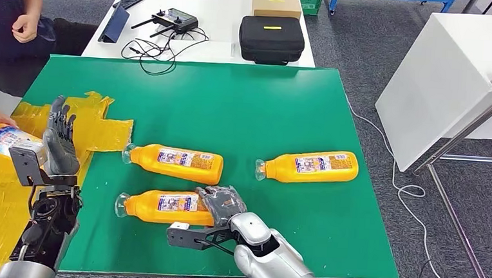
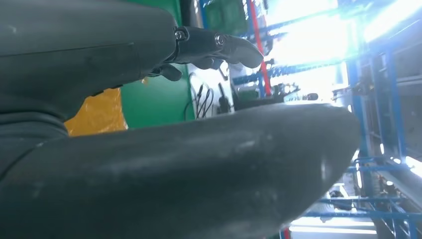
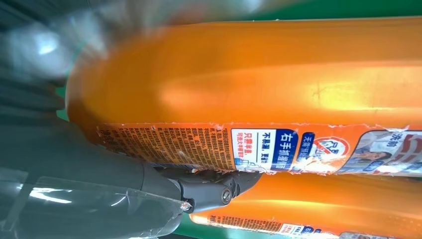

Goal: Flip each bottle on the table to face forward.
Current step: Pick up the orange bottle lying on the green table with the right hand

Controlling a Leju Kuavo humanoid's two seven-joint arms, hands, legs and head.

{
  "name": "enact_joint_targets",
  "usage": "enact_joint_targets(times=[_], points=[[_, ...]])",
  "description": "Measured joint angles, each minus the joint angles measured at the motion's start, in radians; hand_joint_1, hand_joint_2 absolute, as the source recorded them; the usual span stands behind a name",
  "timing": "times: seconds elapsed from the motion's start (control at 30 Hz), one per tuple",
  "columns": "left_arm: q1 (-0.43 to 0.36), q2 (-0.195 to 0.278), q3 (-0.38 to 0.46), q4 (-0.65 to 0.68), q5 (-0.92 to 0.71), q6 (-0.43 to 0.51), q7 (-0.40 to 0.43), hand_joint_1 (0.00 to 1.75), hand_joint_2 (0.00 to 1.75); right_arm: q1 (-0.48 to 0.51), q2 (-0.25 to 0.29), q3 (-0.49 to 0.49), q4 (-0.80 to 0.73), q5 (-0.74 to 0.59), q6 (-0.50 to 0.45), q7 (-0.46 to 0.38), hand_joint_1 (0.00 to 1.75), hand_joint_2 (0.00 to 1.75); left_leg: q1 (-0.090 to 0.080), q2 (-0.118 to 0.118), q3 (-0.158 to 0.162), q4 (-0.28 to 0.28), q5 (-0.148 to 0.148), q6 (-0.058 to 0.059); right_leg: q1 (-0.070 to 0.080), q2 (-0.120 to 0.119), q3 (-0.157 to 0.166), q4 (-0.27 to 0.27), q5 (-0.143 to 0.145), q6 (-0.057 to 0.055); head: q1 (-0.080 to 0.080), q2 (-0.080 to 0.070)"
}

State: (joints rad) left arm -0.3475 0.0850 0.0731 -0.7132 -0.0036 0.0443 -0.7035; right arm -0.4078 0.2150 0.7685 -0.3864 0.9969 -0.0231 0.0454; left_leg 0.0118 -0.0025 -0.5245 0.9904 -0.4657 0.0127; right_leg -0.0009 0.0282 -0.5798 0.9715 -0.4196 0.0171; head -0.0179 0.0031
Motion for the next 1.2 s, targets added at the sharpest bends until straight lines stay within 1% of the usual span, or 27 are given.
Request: enact_joint_targets(times=[0.23, 0.3, 0.37, 0.47, 0.57, 0.63, 0.7, 0.77, 0.83, 0.93, 1.03, 1.1, 1.2], points=[[-0.001, -0.007, 0.000, 0.021, 0.005, -0.013, 0.000, 0.00, 0.00, 0.000, 0.002, -0.004, 0.000, -0.003, -0.002, -0.001, 1.75, 1.75, 0.000, 0.000, 0.000, 0.000, 0.000, 0.000, 0.000, 0.000, 0.000, 0.000, 0.000, 0.000, 0.000, 0.000], [-0.003, -0.008, 0.000, 0.028, 0.011, -0.027, 0.000, 0.00, 0.87, 0.001, 0.002, -0.006, 0.000, -0.017, -0.015, -0.013, 1.75, 1.75, 0.000, 0.000, 0.000, 0.000, 0.000, 0.000, 0.000, 0.000, 0.000, 0.000, 0.000, 0.000, 0.000, 0.000], [-0.008, -0.009, 0.004, 0.047, 0.032, -0.069, 0.002, 0.00, 1.75, 0.006, 0.002, -0.024, -0.002, -0.070, -0.059, -0.060, 1.75, 1.75, 0.000, 0.000, -0.001, 0.000, 0.000, 0.000, 0.000, 0.000, 0.000, 0.000, 0.000, 0.000, 0.000, 0.000], [-0.007, -0.011, 0.019, 0.083, 0.086, -0.171, 0.015, 0.00, 1.75, 0.039, -0.007, -0.091, -0.043, -0.202, -0.134, -0.180, 1.75, 1.75, 0.000, -0.001, -0.004, 0.000, 0.000, 0.000, 0.000, 0.000, -0.002, 0.000, 0.000, 0.000, 0.000, 0.000], [0.015, -0.014, 0.041, 0.097, 0.151, -0.253, 0.016, 0.00, 1.75, 0.120, -0.034, -0.173, -0.208, -0.312, -0.165, -0.266, 1.75, 1.75, 0.000, -0.002, -0.008, 0.000, 0.001, 0.000, 0.000, -0.001, -0.006, 0.001, 0.000, 0.000, 0.000, 0.000], [0.041, -0.015, 0.061, 0.094, 0.197, -0.283, 0.008, 0.00, 1.75, 0.178, -0.059, -0.226, -0.355, -0.349, -0.177, -0.292, 1.75, 1.75, 0.000, -0.002, -0.010, 0.000, 0.000, 0.000, 0.000, -0.001, -0.009, 0.001, 0.000, 0.000, 0.000, 0.000], [0.073, -0.019, 0.084, 0.075, 0.239, -0.302, 0.005, 0.00, 1.75, 0.229, -0.080, -0.273, -0.484, -0.361, -0.181, -0.300, 1.75, 1.75, 0.000, -0.001, -0.012, 0.000, 0.000, 0.000, 0.000, -0.001, -0.011, 0.001, 0.000, 0.000, 0.000, 0.000], [0.102, -0.025, 0.103, 0.045, 0.263, -0.307, 0.010, 0.00, 1.75, 0.270, -0.094, -0.313, -0.584, -0.363, -0.180, -0.303, 1.75, 1.75, 0.000, -0.001, -0.015, 0.000, 0.000, 0.000, 0.000, -0.001, -0.014, 0.000, 0.000, 0.000, 0.000, 0.000], [0.124, -0.031, 0.115, 0.018, 0.277, -0.312, 0.020, 0.00, 1.75, 0.300, -0.101, -0.341, -0.652, -0.368, -0.181, -0.311, 1.75, 1.75, 0.000, -0.002, -0.017, 0.000, 0.000, 0.000, 0.000, -0.001, -0.015, 0.000, 0.000, 0.000, 0.000, 0.000], [0.149, -0.039, 0.125, -0.011, 0.294, -0.333, 0.035, 0.00, 1.75, 0.326, -0.105, -0.369, -0.706, -0.378, -0.188, -0.329, 1.75, 1.75, 0.000, -0.002, -0.017, 0.000, 0.000, 0.000, -0.001, -0.001, -0.015, 0.000, 0.000, 0.000, 0.000, 0.000], [0.173, -0.059, 0.126, -0.044, 0.305, -0.356, 0.050, 0.00, 1.75, 0.322, -0.099, -0.387, -0.716, -0.379, -0.195, -0.335, 1.75, 1.75, 0.000, -0.001, -0.017, 0.000, 0.000, 0.000, -0.001, -0.001, -0.015, 0.000, 0.000, 0.000, 0.000, 0.000], [0.189, -0.078, 0.117, -0.075, 0.308, -0.364, 0.062, 0.00, 1.75, 0.300, -0.087, -0.394, -0.700, -0.376, -0.199, -0.334, 1.75, 1.75, 0.000, -0.001, -0.017, 0.000, 0.000, 0.000, -0.001, -0.001, -0.015, 0.000, 0.000, 0.000, 0.000, 0.000], [0.202, -0.117, 0.081, -0.119, 0.317, -0.378, 0.087, 0.00, 1.75, 0.229, -0.056, -0.397, -0.619, -0.359, -0.218, -0.325, 1.75, 1.75, 0.000, -0.001, -0.017, 0.000, 0.001, 0.000, -0.001, -0.001, -0.015, 0.000, 0.000, 0.000, 0.000, 0.000]])
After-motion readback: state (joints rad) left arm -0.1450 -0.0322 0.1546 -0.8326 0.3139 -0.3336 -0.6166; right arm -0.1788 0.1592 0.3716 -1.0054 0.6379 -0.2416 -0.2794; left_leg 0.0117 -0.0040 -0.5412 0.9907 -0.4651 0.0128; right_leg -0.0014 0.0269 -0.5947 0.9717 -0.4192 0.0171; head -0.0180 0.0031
